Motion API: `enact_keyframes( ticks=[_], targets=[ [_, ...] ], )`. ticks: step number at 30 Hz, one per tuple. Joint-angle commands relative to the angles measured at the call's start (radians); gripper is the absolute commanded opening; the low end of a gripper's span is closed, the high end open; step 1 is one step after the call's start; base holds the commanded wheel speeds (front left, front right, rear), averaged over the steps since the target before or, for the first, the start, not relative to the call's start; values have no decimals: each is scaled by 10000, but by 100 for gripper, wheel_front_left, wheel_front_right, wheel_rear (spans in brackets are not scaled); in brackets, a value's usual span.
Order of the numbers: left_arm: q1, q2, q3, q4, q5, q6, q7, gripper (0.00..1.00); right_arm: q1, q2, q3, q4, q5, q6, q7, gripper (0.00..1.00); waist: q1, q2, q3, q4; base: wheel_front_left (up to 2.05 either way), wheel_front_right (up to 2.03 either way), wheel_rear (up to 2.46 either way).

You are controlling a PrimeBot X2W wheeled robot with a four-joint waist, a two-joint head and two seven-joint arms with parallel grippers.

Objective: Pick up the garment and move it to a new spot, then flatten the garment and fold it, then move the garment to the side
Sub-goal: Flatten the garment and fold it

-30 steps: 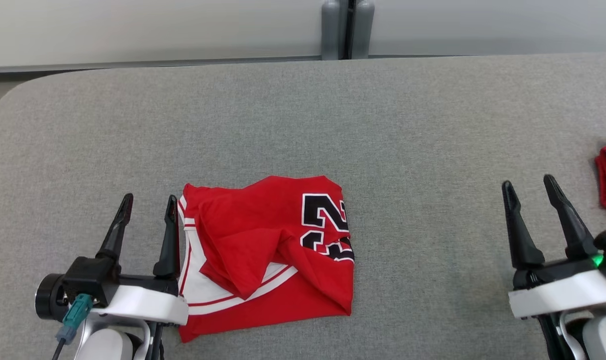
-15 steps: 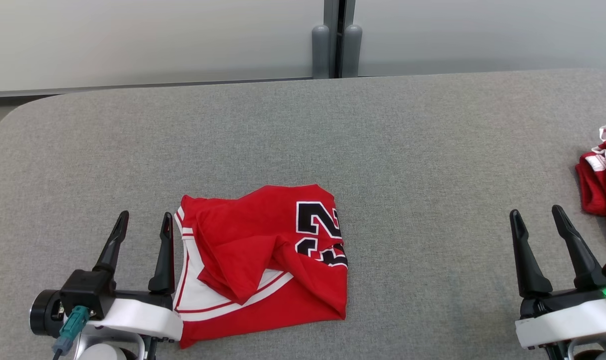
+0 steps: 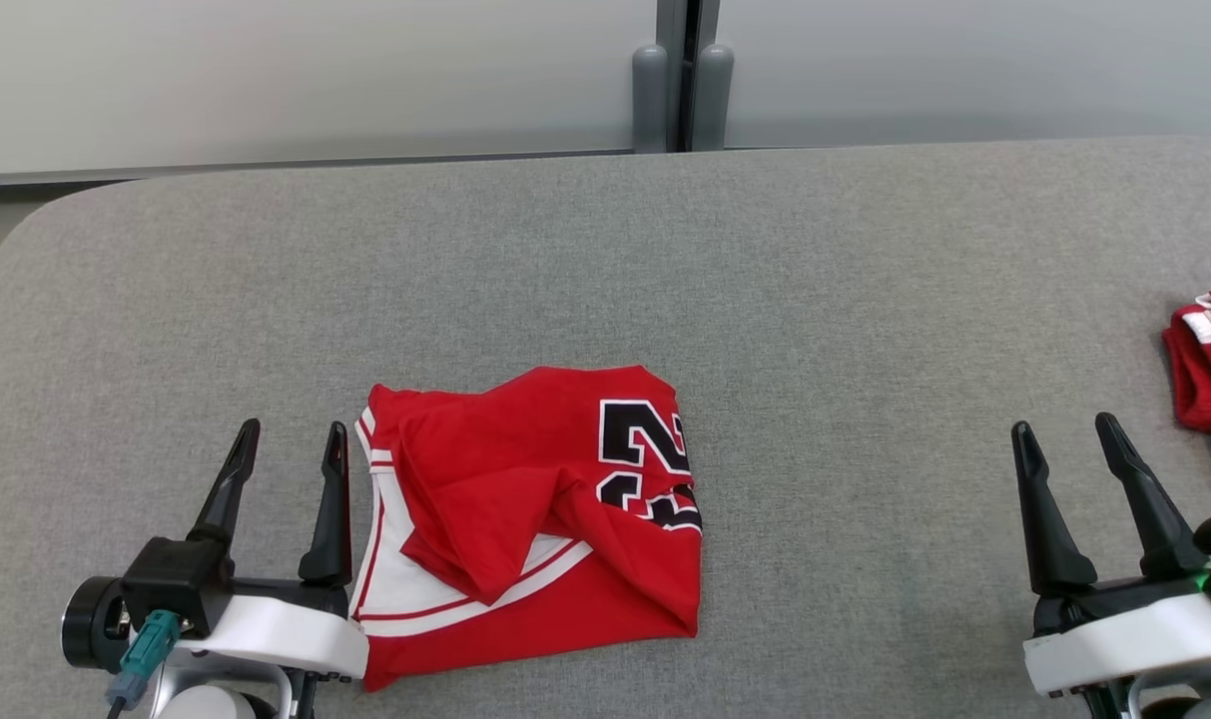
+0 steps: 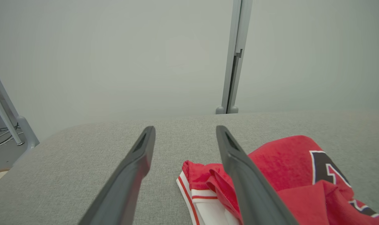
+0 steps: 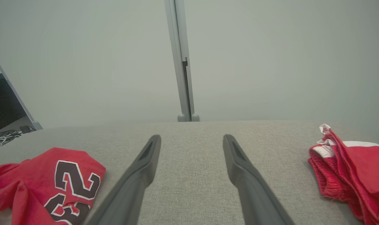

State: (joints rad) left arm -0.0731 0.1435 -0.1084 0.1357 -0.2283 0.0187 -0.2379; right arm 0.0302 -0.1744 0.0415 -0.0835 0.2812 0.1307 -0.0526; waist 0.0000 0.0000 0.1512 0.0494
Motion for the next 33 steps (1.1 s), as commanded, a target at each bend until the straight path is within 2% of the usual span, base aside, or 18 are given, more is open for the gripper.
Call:
enact_keyframes(
  ticks=[1, 2, 3, 4, 10, 11, 17, 24, 33],
  targets=[
    [-152, 50, -7, -63, -17, 47, -21, 100, -189, -32, 50, 104, 71, 1, 73, 87, 0, 0, 72, 54, 0, 0, 0],
    [-214, 43, -23, -78, -20, 44, -26, 100, -287, -55, 136, 198, 90, 1, 96, 35, 0, 0, 121, 92, 0, 0, 0],
    [-214, 43, -23, -78, -20, 44, -26, 100, -287, -55, 136, 198, 90, 1, 96, 35, 0, 0, 121, 92, 0, 0, 0],
    [-281, 31, -49, -95, -30, 32, -35, 100, -383, -70, 260, 345, 161, 0, 178, 0, 0, 0, 190, 140, 0, 0, 0],
    [-810, -166, -304, -28, -30, -76, -105, 100, -1552, 30, 1856, 1379, 476, 0, 140, 0, 0, 0, 676, 658, 0, 0, 0],
    [-998, -228, -381, 49, -39, -94, -144, 100, -2052, 92, 2677, 1864, 615, 1, 62, 0, 0, 0, 830, 844, 0, 0, 0],
    [-1474, -458, -603, 283, -91, -189, -227, 100, -3653, 462, 5185, 3600, 1346, 0, -246, 0, 0, 0, 1177, 1322, 0, 0, 0],
    [-1723, -613, -737, 487, -108, -251, -273, 100, -5149, 778, 6787, 5679, 2363, 1, -719, 0, 0, 0, 1334, 1551, 0, 0, 0],
    [-1777, -686, -573, 365, -82, -310, -278, 100, -6046, 326, 9496, 6377, 3860, 1, -477, 0, 0, 0, 1436, 1507, 0, 0, 0]
  ],
)
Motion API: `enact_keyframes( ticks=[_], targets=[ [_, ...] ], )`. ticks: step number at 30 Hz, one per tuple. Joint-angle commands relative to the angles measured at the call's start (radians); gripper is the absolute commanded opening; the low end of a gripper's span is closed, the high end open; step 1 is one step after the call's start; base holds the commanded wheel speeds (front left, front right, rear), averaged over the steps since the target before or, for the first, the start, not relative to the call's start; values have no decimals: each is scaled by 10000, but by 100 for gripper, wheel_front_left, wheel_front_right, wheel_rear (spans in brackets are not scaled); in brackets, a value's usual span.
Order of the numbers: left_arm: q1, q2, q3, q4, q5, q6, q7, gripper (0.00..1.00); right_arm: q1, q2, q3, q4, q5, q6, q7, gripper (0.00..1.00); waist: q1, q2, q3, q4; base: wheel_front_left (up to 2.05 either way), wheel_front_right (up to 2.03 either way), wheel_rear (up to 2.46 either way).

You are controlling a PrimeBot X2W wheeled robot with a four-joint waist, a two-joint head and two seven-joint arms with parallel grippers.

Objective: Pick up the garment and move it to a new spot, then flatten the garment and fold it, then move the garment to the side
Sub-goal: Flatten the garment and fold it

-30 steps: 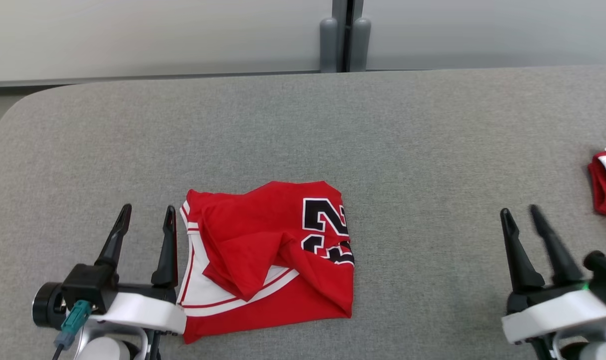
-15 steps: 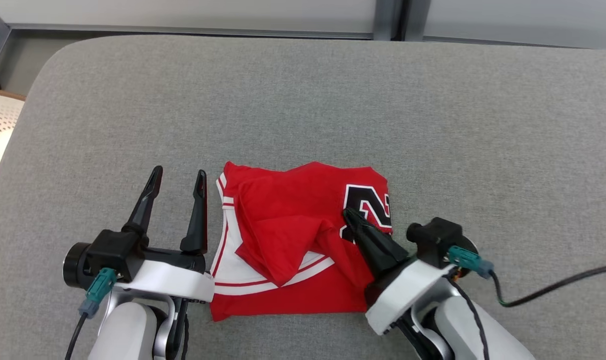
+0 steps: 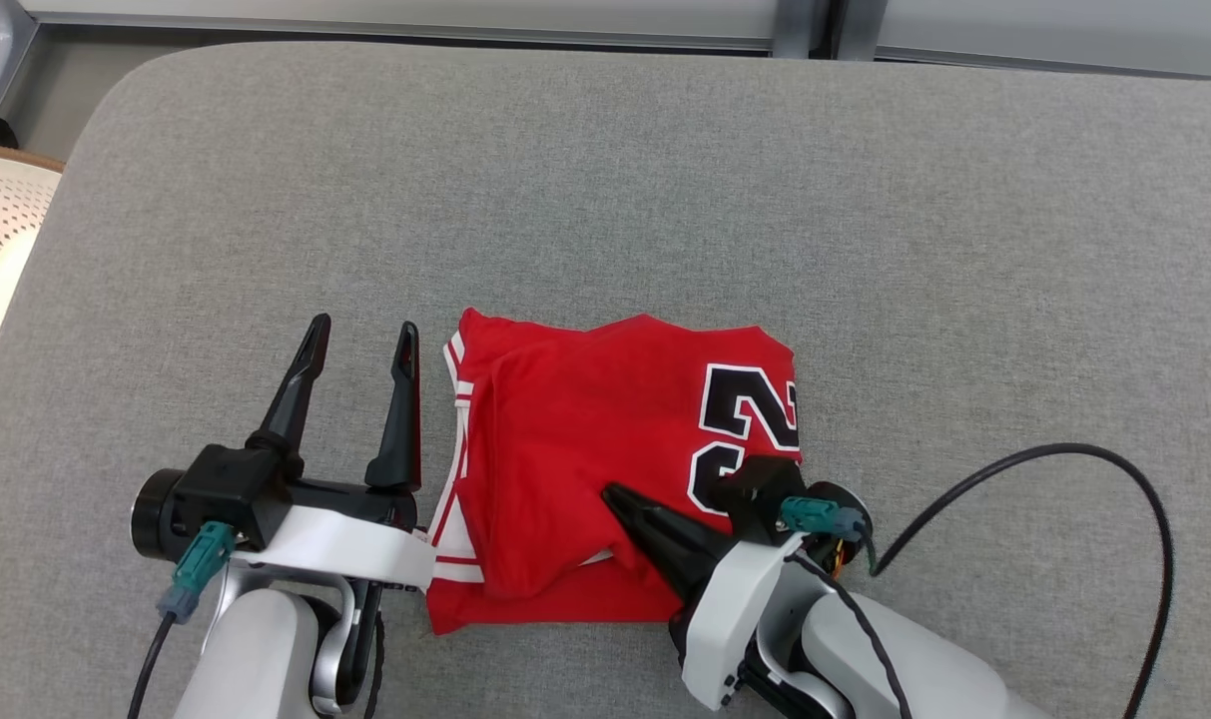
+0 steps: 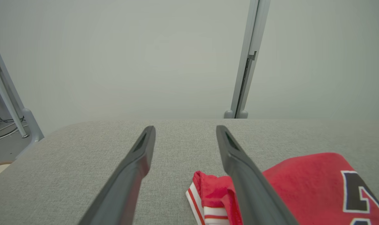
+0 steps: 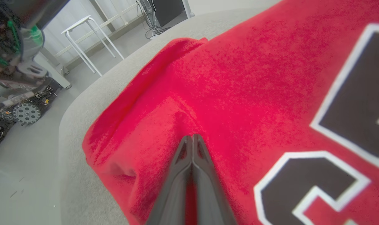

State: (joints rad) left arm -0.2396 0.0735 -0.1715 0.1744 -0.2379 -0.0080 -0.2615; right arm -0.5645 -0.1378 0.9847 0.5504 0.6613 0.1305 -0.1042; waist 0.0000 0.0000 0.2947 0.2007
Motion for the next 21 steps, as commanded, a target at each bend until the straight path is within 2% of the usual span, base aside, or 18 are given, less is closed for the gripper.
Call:
enact_keyframes(
  ticks=[1, 4, 9, 13, 17, 18, 20, 21],
  targets=[
    [-93, 6, 77, -33, 20, -56, -43, 100, -152, -112, 379, 27, 188, 3, 83, 0, 0, 0, 4, -16, 0, 0, 0],
    [-34, -15, 139, -32, 18, -93, -43, 100, -285, -265, 1376, -108, 560, 3, 73, 0, 0, 0, 9, -47, 0, 0, 0],
    [49, -42, 204, -22, 48, -106, -43, 100, -459, -350, 2239, -108, 1150, 5, -263, 0, 0, 0, -17, -101, 0, 0, 0],
    [123, -43, 252, -8, 75, -132, -43, 100, -654, -396, 2290, -322, 1295, 3, -851, 0, 0, 0, -72, -174, 0, 0, 0],
    [275, 40, 368, 3, 143, -126, -43, 100, -690, -671, 1509, -867, 1244, 3, -1438, 0, 0, 0, -253, -364, 0, 0, 0],
    [300, 55, 384, 8, 169, -107, -44, 100, -621, -773, 1128, -1018, 1133, 2, -1506, 12, 0, 0, -315, -416, 0, 0, 0],
    [335, 99, 436, -22, 186, -81, -45, 100, -316, -950, 196, -1335, 930, 3, -1576, 90, 0, 0, -441, -519, 0, 0, 0],
    [383, 123, 453, -32, 198, -70, -44, 100, -181, -1045, -296, -1475, 736, 2, -1602, 100, 0, 0, -508, -574, 0, 0, 0]
  ],
)
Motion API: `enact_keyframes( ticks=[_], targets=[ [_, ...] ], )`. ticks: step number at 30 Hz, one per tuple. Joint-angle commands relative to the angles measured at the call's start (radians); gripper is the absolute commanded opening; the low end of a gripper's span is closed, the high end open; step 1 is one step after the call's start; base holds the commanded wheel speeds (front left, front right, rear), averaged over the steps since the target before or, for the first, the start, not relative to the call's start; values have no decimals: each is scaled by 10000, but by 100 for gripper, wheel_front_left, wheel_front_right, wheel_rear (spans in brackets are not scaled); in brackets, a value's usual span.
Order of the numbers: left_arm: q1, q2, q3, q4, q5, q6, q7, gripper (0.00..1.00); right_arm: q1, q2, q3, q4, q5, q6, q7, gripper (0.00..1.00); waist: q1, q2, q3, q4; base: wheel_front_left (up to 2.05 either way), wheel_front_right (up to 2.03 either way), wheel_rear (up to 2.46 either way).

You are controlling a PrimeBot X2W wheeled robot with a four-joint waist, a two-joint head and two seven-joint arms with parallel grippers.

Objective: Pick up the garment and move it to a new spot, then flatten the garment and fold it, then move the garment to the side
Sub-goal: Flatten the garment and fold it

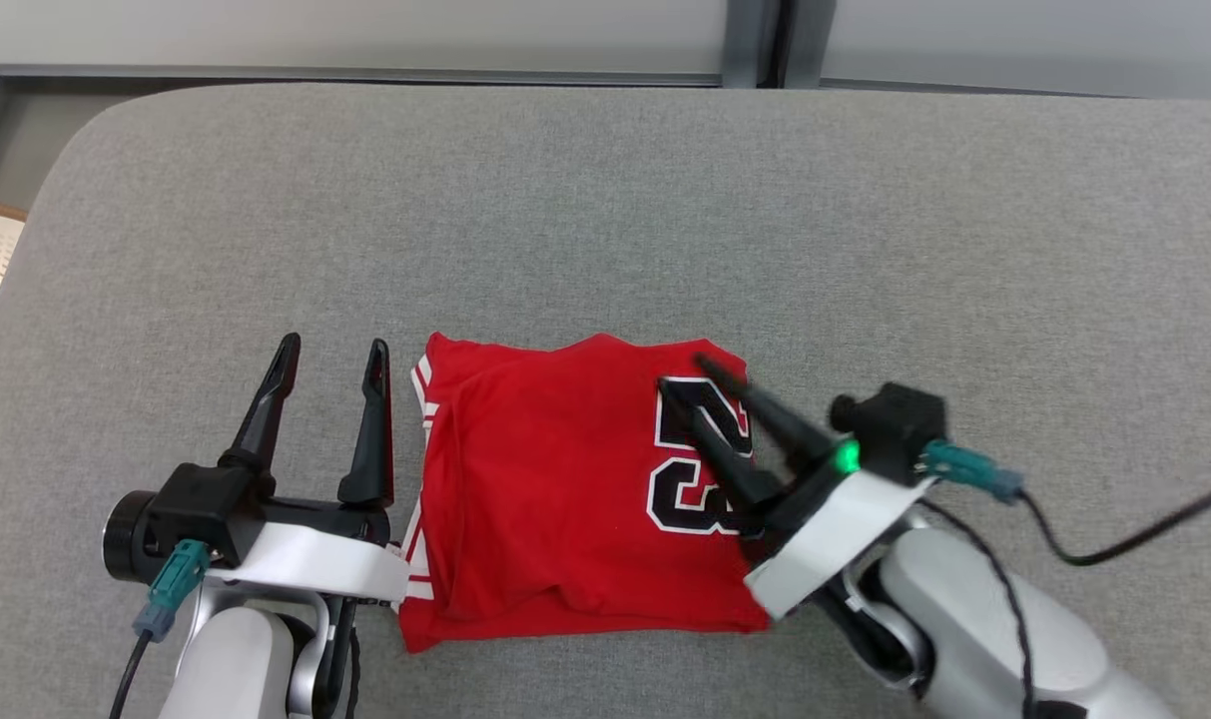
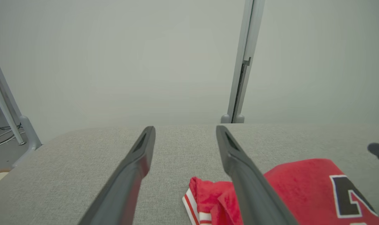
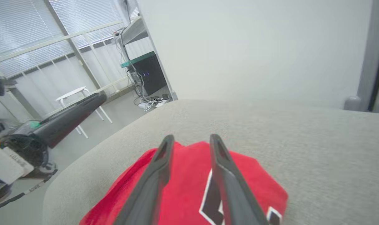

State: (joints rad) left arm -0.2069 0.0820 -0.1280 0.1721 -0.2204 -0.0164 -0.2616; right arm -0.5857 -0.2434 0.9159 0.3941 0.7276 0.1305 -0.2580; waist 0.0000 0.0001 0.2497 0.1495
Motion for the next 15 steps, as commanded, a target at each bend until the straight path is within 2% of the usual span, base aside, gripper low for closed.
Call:
enact_keyframes(
  ticks=[1, 8, 12, 15],
  targets=[
    [108, 64, 51, -38, 42, 27, -42, 100, 225, -56, -260, -110, -115, 2, -69, 100, 0, -1, -123, -111, 0, 0, 0],
    [415, 228, 221, -105, 83, 148, -42, 100, 2102, -296, -4428, -1411, -1995, 2, -69, 100, 0, -1, -635, -451, 0, 0, 0],
    [664, 345, 274, -122, 47, 172, -40, 100, 3309, -296, -6210, -1916, -2835, 2, 167, 100, 0, -1, -956, -625, 0, 0, 0],
    [900, 480, 332, -160, 21, 211, 17, 100, 4075, -142, -7126, -2455, -3283, 3, 533, 100, 0, -1, -1168, -760, 0, 0, 0]
  ],
)
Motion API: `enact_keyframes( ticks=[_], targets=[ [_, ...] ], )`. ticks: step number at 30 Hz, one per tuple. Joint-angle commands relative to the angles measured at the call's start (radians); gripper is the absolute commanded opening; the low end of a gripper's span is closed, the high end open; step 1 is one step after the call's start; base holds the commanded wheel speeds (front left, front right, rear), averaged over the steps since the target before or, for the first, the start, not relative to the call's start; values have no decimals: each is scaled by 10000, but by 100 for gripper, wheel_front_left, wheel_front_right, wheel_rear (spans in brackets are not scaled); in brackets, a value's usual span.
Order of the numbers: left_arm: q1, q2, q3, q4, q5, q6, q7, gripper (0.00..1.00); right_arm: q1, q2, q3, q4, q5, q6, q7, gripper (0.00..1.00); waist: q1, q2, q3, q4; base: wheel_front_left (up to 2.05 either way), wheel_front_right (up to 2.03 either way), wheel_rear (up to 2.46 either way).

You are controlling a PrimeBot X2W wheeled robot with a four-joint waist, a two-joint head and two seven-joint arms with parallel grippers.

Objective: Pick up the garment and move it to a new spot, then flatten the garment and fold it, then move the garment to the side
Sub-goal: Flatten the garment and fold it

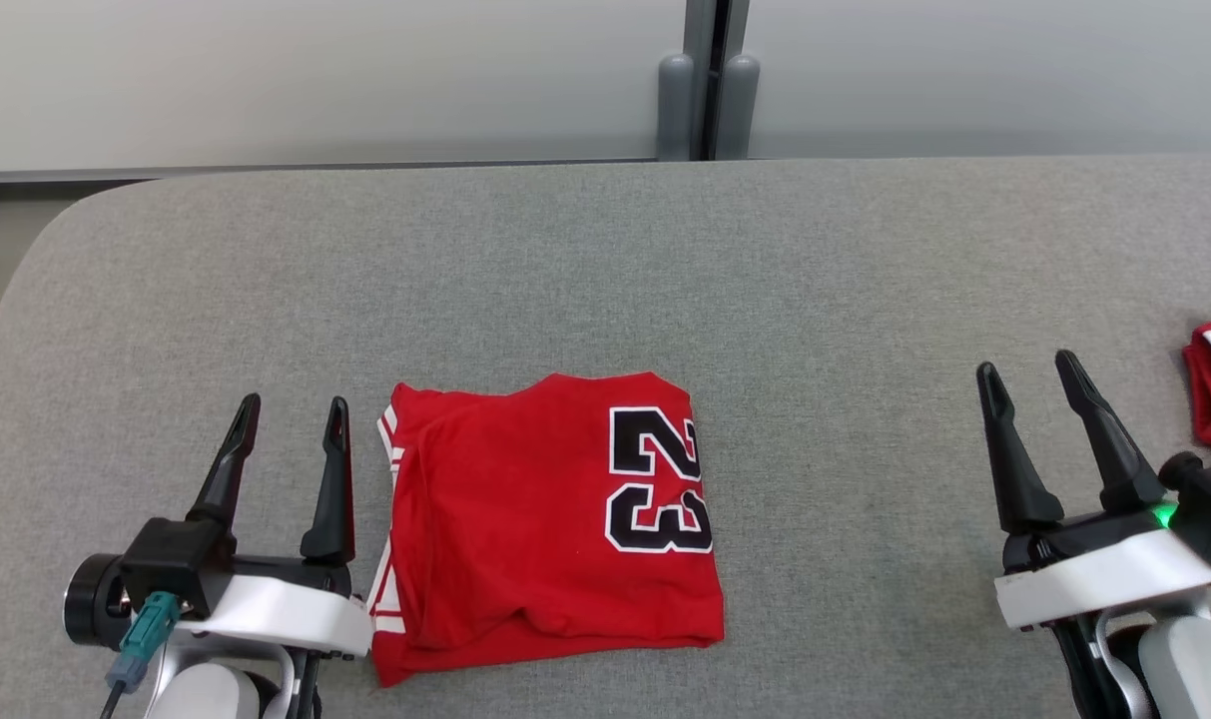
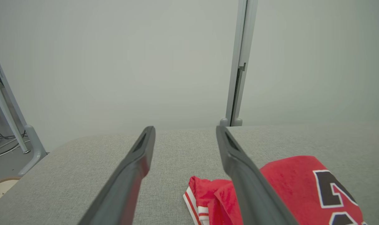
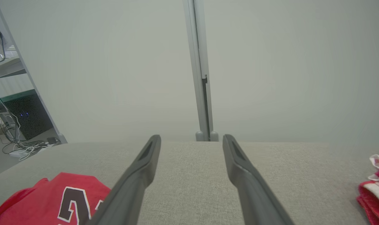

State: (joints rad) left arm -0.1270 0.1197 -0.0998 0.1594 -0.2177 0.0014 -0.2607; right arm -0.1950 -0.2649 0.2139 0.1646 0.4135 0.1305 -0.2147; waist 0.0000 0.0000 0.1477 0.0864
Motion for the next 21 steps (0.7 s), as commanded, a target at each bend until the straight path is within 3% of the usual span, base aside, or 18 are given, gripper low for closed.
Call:
enact_keyframes(
  ticks=[1, 8, 21],
  targets=[
    [189, 126, 62, -60, -14, 52, 28, 100, 390, 118, -326, -338, -262, 3, 243, 100, 0, 0, -214, -172, 0, 0, 0],
    [815, 282, 37, -170, -66, 103, 210, 100, 1695, 477, -1198, -1373, -748, 2, 1044, 100, 0, 0, -783, -308, 0, 0, 0],
    [1836, 521, 0, -544, -156, 269, 632, 100, 3374, 661, -1830, -2459, -1083, 2, 2021, 100, 0, 0, -1642, -387, 0, 0, 0]
  ],
)
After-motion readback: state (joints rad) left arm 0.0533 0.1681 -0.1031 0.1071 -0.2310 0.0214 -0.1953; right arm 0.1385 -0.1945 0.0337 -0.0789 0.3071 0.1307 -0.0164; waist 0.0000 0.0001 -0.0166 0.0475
